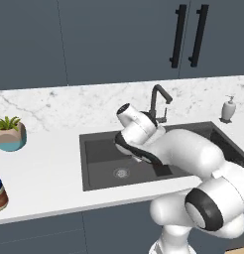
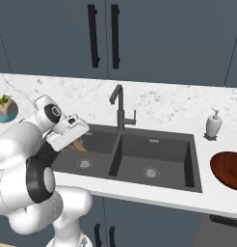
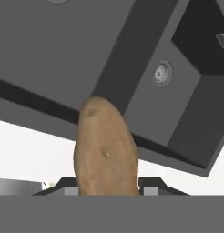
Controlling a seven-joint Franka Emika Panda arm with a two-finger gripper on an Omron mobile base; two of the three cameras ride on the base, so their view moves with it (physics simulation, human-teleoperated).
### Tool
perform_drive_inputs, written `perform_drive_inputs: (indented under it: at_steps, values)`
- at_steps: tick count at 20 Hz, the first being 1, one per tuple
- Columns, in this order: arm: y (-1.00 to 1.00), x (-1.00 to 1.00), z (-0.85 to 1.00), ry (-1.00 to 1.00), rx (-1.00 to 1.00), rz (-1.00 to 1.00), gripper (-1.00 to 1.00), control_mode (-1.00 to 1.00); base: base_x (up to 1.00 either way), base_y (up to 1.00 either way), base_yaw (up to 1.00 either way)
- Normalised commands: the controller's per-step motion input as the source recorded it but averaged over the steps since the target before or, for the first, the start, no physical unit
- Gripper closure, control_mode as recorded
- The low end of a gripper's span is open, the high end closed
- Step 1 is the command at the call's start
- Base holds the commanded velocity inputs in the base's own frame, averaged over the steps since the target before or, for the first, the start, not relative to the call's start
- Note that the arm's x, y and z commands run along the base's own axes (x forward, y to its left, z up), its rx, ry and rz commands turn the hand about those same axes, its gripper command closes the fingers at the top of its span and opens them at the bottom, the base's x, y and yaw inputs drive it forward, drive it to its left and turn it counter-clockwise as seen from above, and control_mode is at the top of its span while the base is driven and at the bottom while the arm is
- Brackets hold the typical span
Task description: Pick the sweet potato from the sink and place it in the bowl. Then pick the bowl and place it in the microwave. Then close the microwave door and press the start button.
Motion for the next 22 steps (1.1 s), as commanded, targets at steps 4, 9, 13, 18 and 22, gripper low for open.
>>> perform_drive_inputs:
  at_steps: [4,9,13,18,22]
  values:
    - [-0.62,-0.96,0.53,0.00,0.00,0.01,1.00,-1.00,0.00,0.00,0.00]
    - [-0.83,-0.98,0.35,-0.03,0.00,0.05,1.00,-1.00,0.00,0.00,0.00]
    - [-1.00,-0.81,0.37,-0.14,0.00,0.09,1.00,-1.00,0.00,0.00,0.00]
    - [-1.00,-0.61,0.46,-0.18,-0.04,0.13,1.00,-1.00,0.00,0.00,0.00]
    - [-1.00,-0.26,0.48,-0.09,-0.02,0.12,1.00,-1.00,0.00,0.00,0.00]
